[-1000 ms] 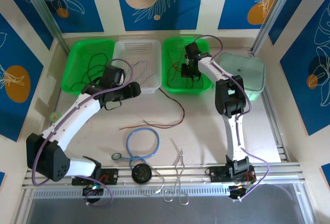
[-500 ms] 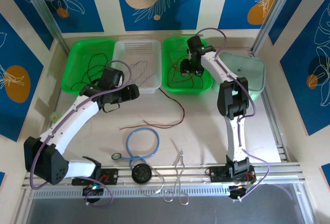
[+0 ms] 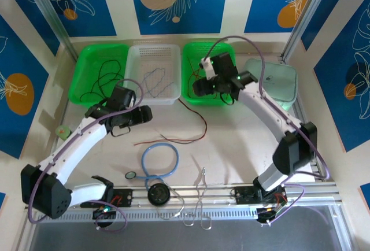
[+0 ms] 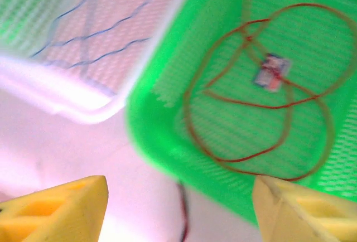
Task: Untangle the cables
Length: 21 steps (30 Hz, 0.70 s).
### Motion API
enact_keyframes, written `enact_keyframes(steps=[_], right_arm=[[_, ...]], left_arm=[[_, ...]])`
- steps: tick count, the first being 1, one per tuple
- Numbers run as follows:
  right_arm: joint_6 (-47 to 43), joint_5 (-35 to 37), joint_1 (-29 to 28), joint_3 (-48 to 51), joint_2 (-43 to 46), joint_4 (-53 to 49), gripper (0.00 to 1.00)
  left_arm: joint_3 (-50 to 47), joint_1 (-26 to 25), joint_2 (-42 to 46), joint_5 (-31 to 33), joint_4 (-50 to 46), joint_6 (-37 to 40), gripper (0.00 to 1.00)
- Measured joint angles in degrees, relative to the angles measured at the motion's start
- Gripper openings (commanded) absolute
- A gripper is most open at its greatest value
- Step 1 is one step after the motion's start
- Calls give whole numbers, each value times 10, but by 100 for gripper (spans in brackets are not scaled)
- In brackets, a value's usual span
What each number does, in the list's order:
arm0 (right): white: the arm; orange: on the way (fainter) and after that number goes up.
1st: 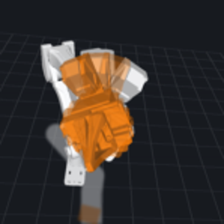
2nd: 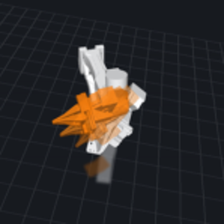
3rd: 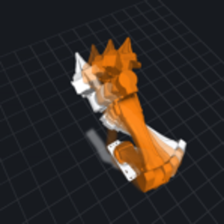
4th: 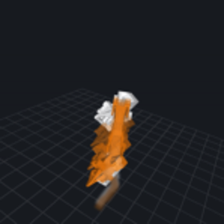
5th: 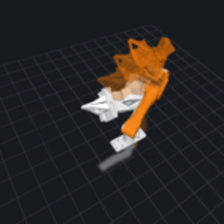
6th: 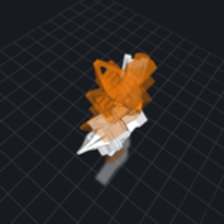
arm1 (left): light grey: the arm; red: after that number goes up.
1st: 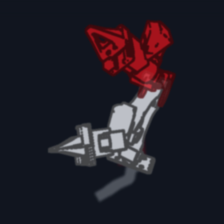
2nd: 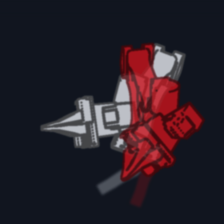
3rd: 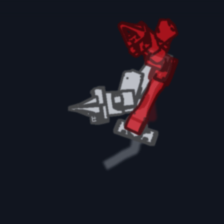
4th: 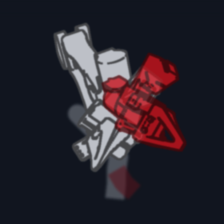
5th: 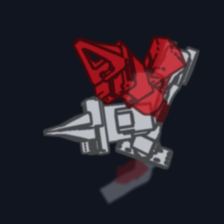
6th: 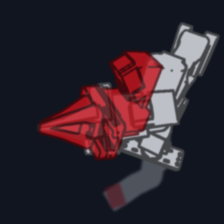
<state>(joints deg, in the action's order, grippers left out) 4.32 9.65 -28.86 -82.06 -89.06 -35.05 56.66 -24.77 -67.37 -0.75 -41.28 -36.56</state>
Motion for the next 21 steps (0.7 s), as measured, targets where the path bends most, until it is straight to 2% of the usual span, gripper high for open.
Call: enact_keyframes(steps=[5,9,16,21], right_arm=[[-36,-59,-50,159,99,89,66],[-74,-82,-90,246,139,149,65],[-119,-105,-147,298,125,209,58],[-134,-99,-154,301,71,235,54]], left_arm=[[-83,0,68,-3,10,-32,80],[-134,0,111,-6,27,-55,80],[-178,0,144,-7,44,-76,80],[-204,0,144,-21,70,-86,73]])
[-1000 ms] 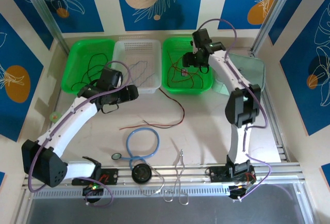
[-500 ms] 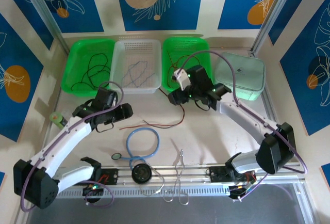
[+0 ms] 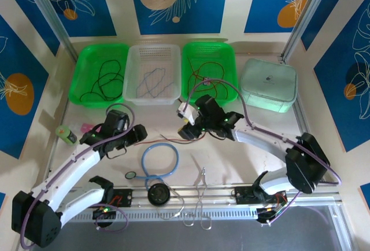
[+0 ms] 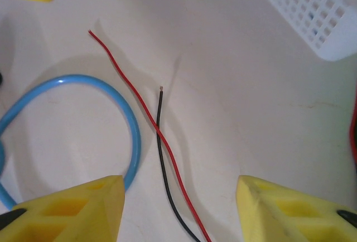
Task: Untangle the cables
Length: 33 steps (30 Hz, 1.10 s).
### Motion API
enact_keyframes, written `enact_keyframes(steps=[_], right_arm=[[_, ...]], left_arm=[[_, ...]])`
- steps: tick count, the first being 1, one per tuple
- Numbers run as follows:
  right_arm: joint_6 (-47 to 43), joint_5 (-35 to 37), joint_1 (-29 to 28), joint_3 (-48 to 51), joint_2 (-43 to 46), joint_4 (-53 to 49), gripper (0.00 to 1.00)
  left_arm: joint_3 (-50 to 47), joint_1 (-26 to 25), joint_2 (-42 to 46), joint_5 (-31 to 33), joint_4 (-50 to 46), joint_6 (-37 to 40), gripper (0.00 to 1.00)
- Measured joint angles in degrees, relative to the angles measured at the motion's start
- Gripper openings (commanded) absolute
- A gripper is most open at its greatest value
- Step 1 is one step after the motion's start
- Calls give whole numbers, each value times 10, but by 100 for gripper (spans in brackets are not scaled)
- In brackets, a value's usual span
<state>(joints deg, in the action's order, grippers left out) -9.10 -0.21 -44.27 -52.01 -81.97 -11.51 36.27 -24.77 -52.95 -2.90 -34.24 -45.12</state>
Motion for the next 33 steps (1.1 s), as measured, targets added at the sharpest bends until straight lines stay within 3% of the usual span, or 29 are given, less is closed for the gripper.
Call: enact_keyframes(steps=[9,16,33], right_arm=[[6,24,4,4,-17,10,54],[13,28,26,20,32,9,54],[23,30,76,71,144,-17,54]], left_arm=[[-8,-20,-85,-37,54,6,60],[6,-45,-177,-59,103,7,52],[69,-89,-322,-55,169,0,47]])
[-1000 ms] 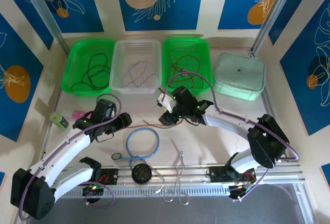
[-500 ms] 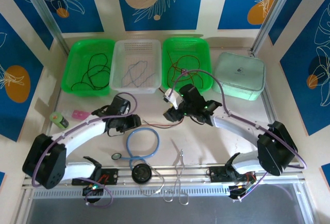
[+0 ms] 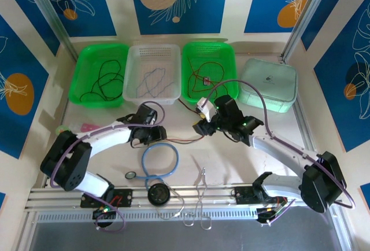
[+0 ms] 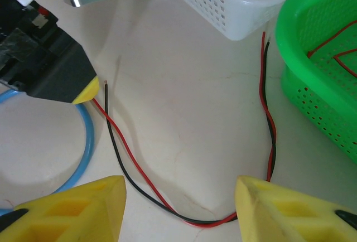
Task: Untangle the cables
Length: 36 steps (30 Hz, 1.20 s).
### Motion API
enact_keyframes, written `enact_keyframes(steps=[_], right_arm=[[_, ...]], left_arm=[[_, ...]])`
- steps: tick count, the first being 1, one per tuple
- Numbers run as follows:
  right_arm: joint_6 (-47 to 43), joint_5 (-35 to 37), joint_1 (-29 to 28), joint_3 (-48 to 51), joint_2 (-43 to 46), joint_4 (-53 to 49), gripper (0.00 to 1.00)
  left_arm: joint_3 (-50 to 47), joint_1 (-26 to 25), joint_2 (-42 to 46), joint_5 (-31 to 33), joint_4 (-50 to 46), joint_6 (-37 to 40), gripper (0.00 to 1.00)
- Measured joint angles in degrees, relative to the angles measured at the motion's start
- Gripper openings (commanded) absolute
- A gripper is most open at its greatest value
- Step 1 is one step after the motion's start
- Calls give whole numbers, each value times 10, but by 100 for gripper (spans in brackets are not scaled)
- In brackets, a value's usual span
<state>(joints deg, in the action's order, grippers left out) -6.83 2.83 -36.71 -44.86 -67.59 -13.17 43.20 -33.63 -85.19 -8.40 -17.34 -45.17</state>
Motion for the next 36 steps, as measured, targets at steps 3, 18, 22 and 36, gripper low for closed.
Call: enact_keyframes(steps=[3,18,22,36], right_arm=[[0,0,7,4,14,-7,54],[-2,-6,57,15,59,-17,54],[-2,-12,66,22,70,-24,54],[-5,-18,75,21,97,-50,54]], left_arm=[[25,-3,-22,9,-9,2,45],[112,-40,-118,47,-54,7,36],[150,-52,-144,78,-105,19,28],[237,-68,-205,115,-181,21,1]])
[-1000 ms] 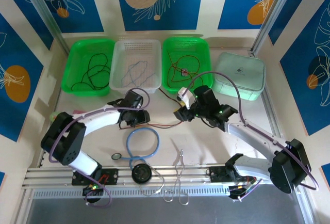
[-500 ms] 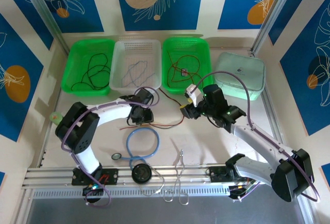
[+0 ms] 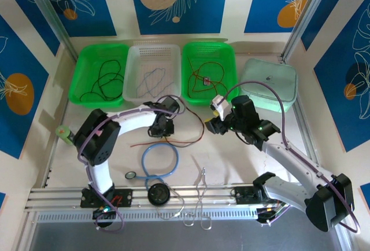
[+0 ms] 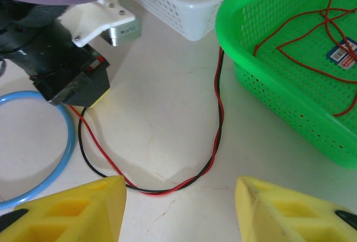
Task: Untangle the cables
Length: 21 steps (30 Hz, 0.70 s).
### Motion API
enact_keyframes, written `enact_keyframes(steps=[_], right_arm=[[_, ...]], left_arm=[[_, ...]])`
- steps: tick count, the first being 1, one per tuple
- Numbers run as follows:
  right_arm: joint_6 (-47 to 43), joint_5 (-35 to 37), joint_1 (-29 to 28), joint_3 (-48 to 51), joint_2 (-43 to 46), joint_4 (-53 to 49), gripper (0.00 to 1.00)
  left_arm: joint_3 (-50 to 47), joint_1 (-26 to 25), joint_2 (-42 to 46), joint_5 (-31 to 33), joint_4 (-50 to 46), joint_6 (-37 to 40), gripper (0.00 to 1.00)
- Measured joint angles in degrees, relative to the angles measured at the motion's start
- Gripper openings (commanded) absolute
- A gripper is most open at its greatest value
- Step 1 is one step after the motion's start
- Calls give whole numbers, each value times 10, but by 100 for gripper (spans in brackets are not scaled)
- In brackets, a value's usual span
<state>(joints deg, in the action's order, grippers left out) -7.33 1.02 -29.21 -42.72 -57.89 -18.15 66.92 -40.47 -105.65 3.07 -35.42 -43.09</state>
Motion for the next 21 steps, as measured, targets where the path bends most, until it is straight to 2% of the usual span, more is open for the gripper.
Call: enact_keyframes(steps=[6,11,16,21], right_arm=[[-2,0,0,0,25,-16,54],[-2,-2,0,1,54,-13,54],[-16,-37,-2,46,95,50,58],[-79,-44,-50,103,120,97,58]], left_arm=[[24,-11,-5,-11,35,4,0],[51,-13,31,-9,26,14,0],[129,-13,70,-6,9,33,0],[176,-13,94,-7,-10,47,0]])
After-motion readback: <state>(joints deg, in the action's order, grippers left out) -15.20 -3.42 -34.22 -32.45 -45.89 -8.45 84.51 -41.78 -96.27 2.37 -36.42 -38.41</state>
